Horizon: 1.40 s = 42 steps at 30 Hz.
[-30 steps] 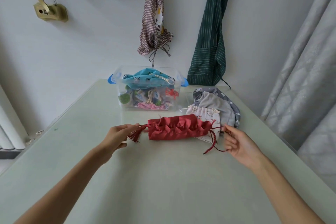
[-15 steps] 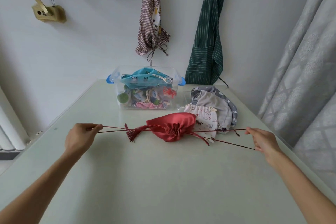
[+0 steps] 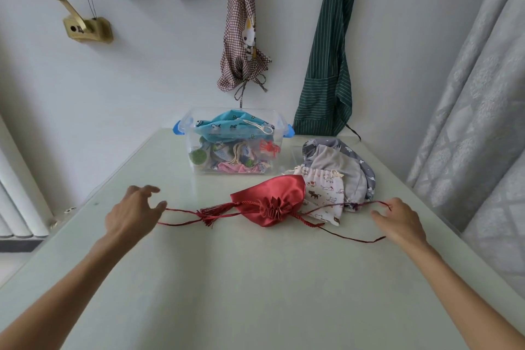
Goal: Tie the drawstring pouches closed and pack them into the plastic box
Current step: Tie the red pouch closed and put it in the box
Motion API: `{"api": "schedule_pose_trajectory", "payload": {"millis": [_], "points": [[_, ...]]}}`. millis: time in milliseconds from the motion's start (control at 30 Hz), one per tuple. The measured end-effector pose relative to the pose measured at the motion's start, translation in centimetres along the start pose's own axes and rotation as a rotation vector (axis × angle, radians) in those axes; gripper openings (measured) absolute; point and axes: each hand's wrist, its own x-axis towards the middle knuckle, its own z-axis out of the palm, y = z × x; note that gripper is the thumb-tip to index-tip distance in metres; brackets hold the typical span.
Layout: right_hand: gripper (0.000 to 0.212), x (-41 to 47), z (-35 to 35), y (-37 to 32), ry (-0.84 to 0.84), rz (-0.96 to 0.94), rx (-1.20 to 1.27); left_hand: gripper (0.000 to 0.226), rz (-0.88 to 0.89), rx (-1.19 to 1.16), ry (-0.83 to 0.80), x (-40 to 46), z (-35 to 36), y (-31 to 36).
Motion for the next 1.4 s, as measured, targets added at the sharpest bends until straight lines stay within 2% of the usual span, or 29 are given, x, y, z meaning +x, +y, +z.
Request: {"api": "schedule_pose_trajectory", "payload": {"millis": [67,167,300,367,467,633,800,967,1067,1167,1267,1400], "points": [[0.03,-0.9,-0.2,-1.0,0.099,-0.113,-0.064,0.031,0.108,-0.046,-0.002,-0.8,-0.1,2.0],[0.02,-2.7,-0.1,-2.8,0.13,-0.28,-0.031,0.028,0.296,-0.041,-0.153,-2.4,0.5,5.5],[0.016,-4.8,1.3,-4.9,-0.243,-0.498,0.0,0.045,0.471,0.051,-0.273,-3.9,2.6,8.3],[0.025,-5.7,2.3,-5.4,-0.298,-0.561,-0.039,0.044,0.473,0.067,-0.265,-4.2,3.5,8.7],[0.033,-6.8,3.9,-6.2,-0.2,-0.604,-0.156,0.036,0.428,0.072,-0.196,-4.2,4.4,9.0],[0.021,-7.2,5.3,-7.5,-0.037,-0.624,-0.213,0.023,0.415,0.041,-0.132,-3.9,5.0,8.7],[0.019,-6.8,4.9,-6.5,-0.136,-0.705,-0.018,0.019,0.427,-0.022,-0.051,-3.6,3.7,7.2],[0.032,-6.7,5.0,-5.5,-0.175,-0.808,-0.096,0.024,0.411,0.024,-0.018,-3.7,2.7,5.8],[0.02,-7.2,4.4,-6.1,-0.1,-0.82,-0.126,0.021,0.353,0.031,0.002,-3.7,2.0,4.9],[0.013,-8.4,3.9,-7.0,-0.141,-0.824,-0.056,0.018,0.338,0.033,0.013,-3.8,2.2,4.1],[0.012,-9.0,4.5,-7.4,-0.205,-0.854,-0.078,0.019,0.349,0.033,0.004,-3.8,2.8,3.6],[0.016,-8.4,5.4,-7.2,-0.182,-0.8,-0.087,0.013,0.315,-0.047,-0.052,-3.3,3.2,2.9]]}}
